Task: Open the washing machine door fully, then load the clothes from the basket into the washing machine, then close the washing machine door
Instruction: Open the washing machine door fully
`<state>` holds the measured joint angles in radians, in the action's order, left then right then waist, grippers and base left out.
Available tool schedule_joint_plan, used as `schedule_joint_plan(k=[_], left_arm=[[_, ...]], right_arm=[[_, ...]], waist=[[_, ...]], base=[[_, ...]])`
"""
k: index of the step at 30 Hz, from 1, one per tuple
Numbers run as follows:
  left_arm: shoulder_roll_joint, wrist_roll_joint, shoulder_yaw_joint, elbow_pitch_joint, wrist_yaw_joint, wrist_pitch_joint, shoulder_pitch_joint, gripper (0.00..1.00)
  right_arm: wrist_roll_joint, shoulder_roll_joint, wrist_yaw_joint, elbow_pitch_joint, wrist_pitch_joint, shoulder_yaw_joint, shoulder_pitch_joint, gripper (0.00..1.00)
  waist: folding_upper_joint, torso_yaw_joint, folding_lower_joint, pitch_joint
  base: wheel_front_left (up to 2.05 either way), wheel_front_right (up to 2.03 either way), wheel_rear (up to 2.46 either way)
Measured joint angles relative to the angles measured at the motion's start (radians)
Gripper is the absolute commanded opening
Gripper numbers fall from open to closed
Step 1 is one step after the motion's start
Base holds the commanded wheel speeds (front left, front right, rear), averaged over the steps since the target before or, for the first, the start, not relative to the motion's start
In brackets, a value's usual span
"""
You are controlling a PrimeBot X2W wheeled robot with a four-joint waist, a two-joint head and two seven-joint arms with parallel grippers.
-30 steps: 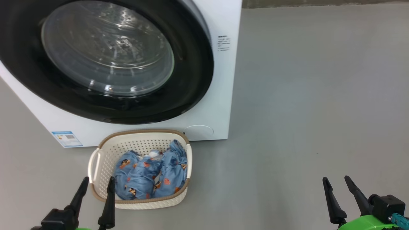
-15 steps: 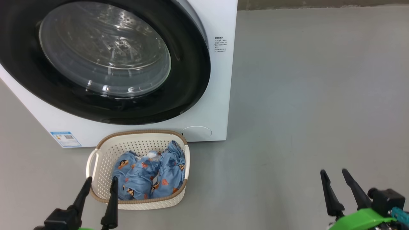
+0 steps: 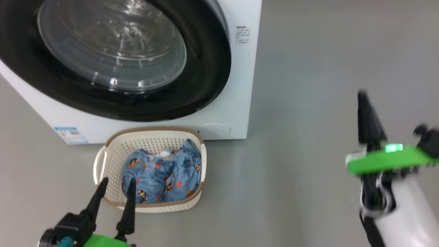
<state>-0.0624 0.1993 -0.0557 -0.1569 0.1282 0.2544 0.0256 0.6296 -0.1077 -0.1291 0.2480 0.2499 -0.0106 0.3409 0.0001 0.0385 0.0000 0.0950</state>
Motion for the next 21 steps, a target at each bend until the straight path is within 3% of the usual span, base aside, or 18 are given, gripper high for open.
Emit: schedule_joint_plan(k=[8, 17, 21], left_arm=[[0.008, 0.02, -0.012, 0.02, 0.0, 0.001, 0.057, 1.0], [0.016, 0.045, -0.036, 0.036, 0.0, 0.001, 0.119, 1.0], [0.02, 0.055, -0.053, 0.039, 0.0, 0.001, 0.147, 1.0]], right_arm=[[0.285, -0.012, 0.0, -0.002, 0.007, 0.066, 0.243, 0.0], [0.607, -0.137, 0.0, 0.071, 0.001, 0.203, 0.461, 0.0], [0.752, -0.2, 0.0, 0.099, -0.107, 0.26, 0.538, 0.0]], waist=[[0.0, 0.034, 0.0, 0.058], [0.0, 0.089, 0.0, 0.135], [0.0, 0.118, 0.0, 0.172]], base=[[0.0, 0.0, 0.0], [0.0, 0.0, 0.0], [0.0, 0.0, 0.0]])
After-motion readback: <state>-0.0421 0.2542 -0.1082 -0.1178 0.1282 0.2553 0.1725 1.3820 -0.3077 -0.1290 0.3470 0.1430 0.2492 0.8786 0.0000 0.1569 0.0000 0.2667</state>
